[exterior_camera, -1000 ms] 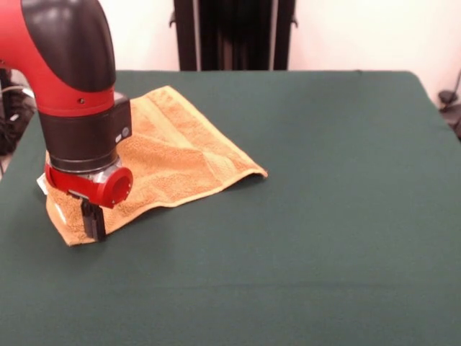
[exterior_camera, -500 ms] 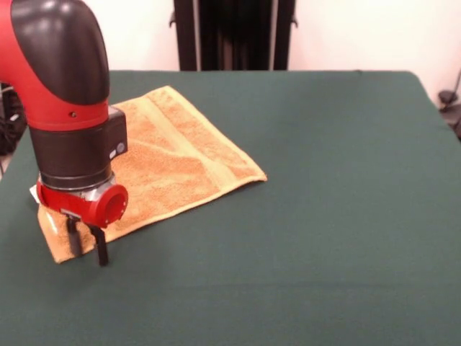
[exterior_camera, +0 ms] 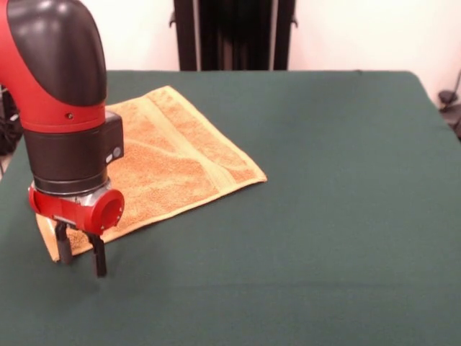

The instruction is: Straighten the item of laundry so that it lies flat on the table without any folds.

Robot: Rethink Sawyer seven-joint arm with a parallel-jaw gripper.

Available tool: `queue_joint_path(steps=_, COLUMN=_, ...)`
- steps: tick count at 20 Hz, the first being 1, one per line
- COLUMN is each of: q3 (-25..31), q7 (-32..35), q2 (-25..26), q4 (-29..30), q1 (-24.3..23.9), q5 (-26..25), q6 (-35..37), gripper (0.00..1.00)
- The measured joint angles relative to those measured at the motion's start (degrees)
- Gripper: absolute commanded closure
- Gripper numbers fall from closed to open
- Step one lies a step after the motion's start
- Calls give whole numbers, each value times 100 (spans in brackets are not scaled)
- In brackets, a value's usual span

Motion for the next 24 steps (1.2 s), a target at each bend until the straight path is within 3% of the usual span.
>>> queue_joint_path(steps=13, q3=176, q7=0, q2=-12, q4=-37, q1=-81, q5=-129, q6=5, gripper=0)
queue_joint_path(steps=17, q3=176, q7=0, q2=-204, q4=85, q1=-104, q5=-131, q6=42, gripper=0)
queue_joint_path(steps=24, q3=176, q7=0, q2=-1062, q4=759, q1=-228, q5=-115, q6=205, gripper=0)
